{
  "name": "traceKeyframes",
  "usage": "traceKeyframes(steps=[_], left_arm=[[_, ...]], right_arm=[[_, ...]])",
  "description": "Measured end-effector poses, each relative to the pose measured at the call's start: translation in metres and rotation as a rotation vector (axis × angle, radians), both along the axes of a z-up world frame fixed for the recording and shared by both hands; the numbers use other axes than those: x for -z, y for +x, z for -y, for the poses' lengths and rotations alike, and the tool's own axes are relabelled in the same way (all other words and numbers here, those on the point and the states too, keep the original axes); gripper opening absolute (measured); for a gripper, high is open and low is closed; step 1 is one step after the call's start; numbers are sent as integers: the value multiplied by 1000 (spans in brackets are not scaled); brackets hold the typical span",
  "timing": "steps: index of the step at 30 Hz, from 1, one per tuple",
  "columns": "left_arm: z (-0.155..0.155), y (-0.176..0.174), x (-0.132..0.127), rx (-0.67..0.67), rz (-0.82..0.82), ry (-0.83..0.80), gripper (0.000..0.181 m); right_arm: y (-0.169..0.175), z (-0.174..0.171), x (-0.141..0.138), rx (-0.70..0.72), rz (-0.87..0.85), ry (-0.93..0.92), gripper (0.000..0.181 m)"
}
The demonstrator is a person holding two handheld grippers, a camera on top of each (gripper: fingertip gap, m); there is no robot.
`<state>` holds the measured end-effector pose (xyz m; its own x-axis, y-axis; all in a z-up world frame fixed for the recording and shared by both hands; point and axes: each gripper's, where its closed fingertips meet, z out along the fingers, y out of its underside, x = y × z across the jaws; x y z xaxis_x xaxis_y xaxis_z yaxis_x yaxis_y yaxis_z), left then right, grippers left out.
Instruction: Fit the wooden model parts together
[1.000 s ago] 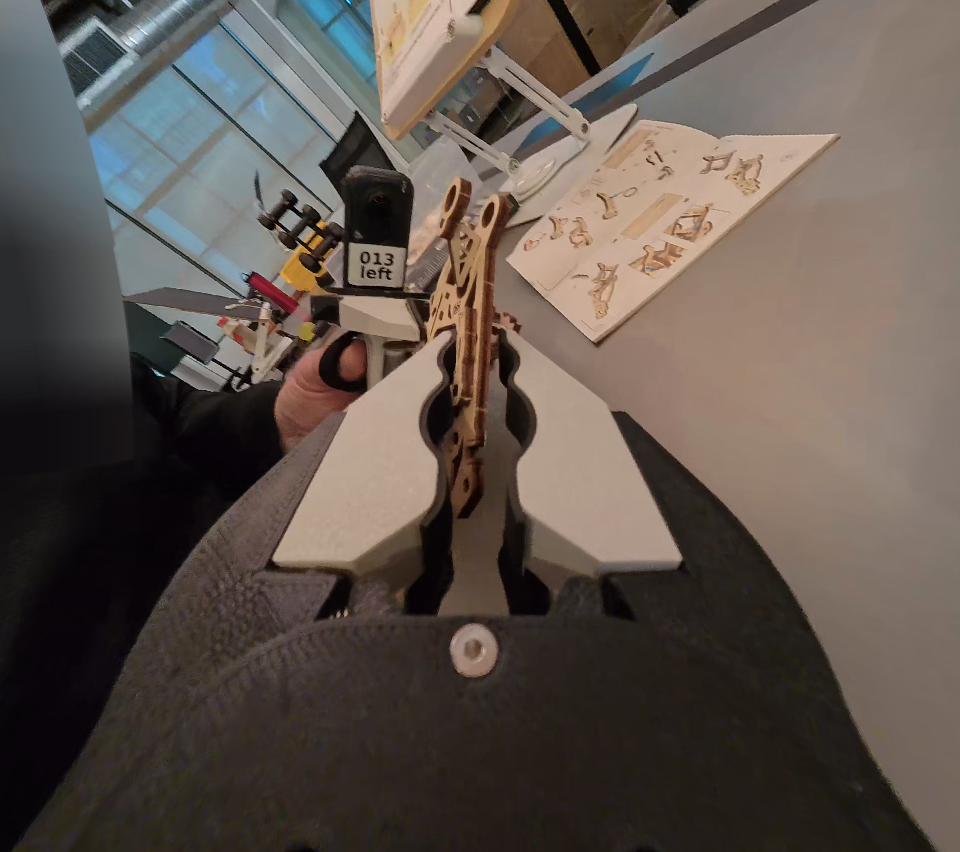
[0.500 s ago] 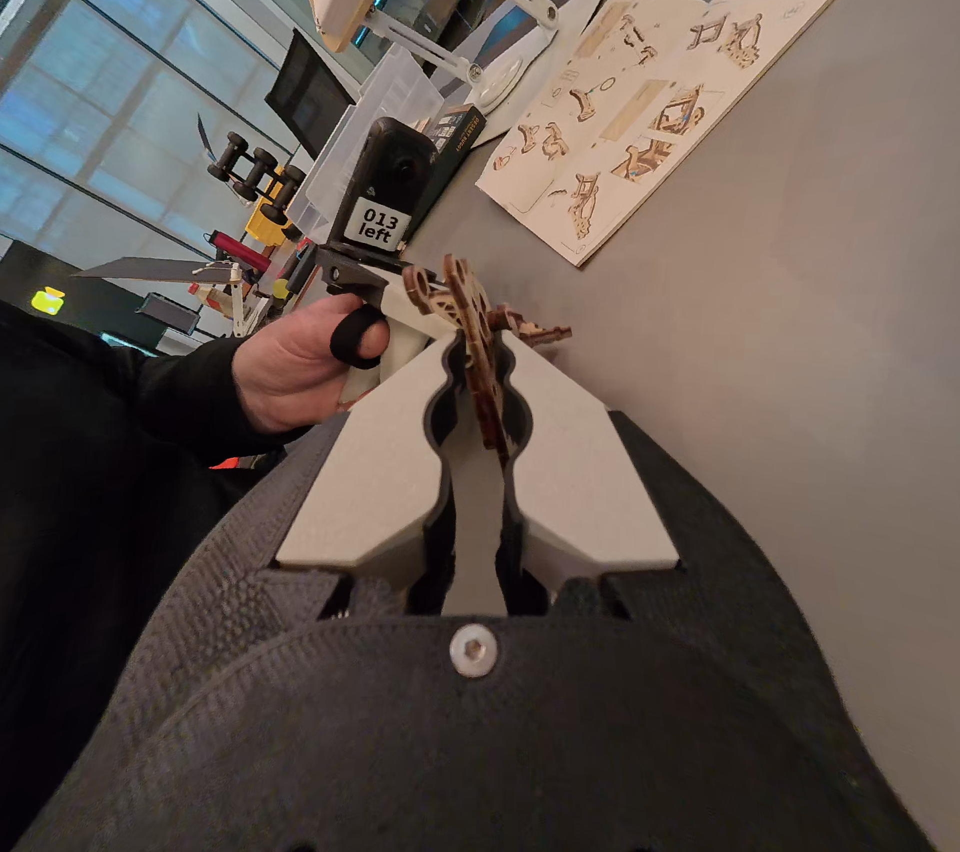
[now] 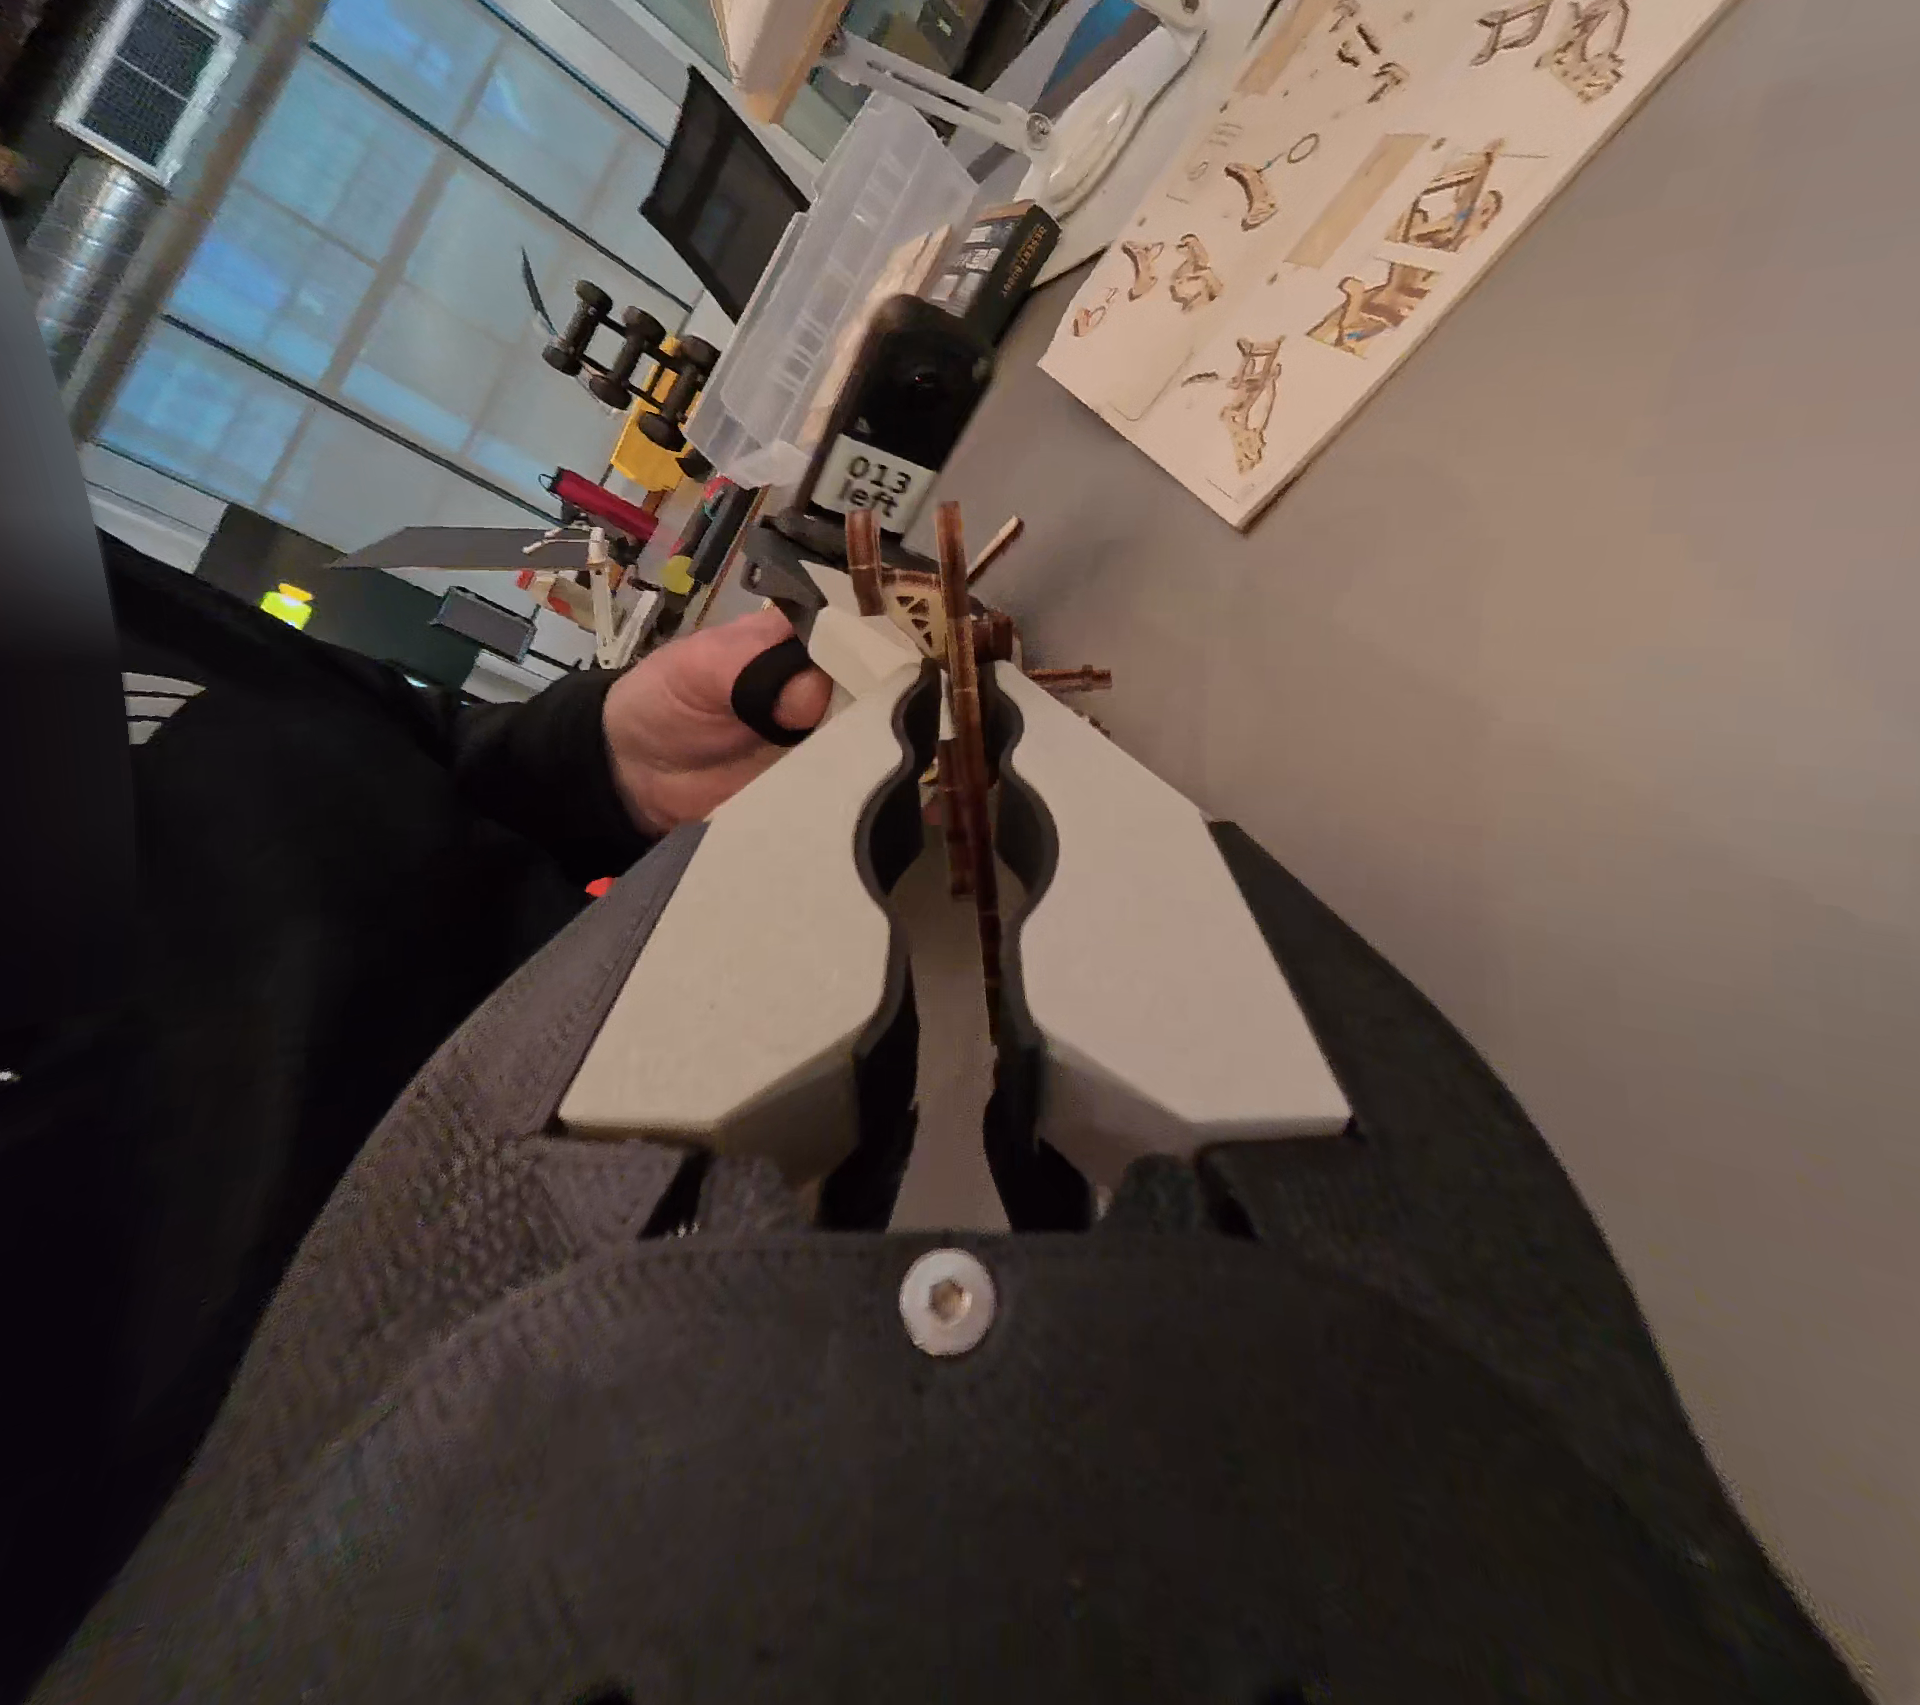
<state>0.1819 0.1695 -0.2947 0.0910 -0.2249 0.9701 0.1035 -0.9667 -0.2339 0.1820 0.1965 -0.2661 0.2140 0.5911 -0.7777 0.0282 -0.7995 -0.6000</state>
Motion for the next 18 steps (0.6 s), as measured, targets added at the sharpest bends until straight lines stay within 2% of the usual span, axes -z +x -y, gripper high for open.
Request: traceKeyframes(steps=[2, 4, 9, 15, 18], left_arm=[[7, 2, 8, 45, -81, 27, 18], [8, 0, 8, 52, -109, 53, 23], [12, -11, 19, 75, -310, 205, 40], [12, -17, 33, 121, -720, 587, 74], [16, -7, 38, 192, -820, 713, 76]], right_arm=[[3, 6, 5, -6, 20, -15, 4], [4, 10, 9, -3, 23, -28, 4], [6, 14, 12, 21, 33, -17, 3], [15, 20, 18, 44, 37, -8, 4], [22, 22, 20, 55, 35, 0, 4]])
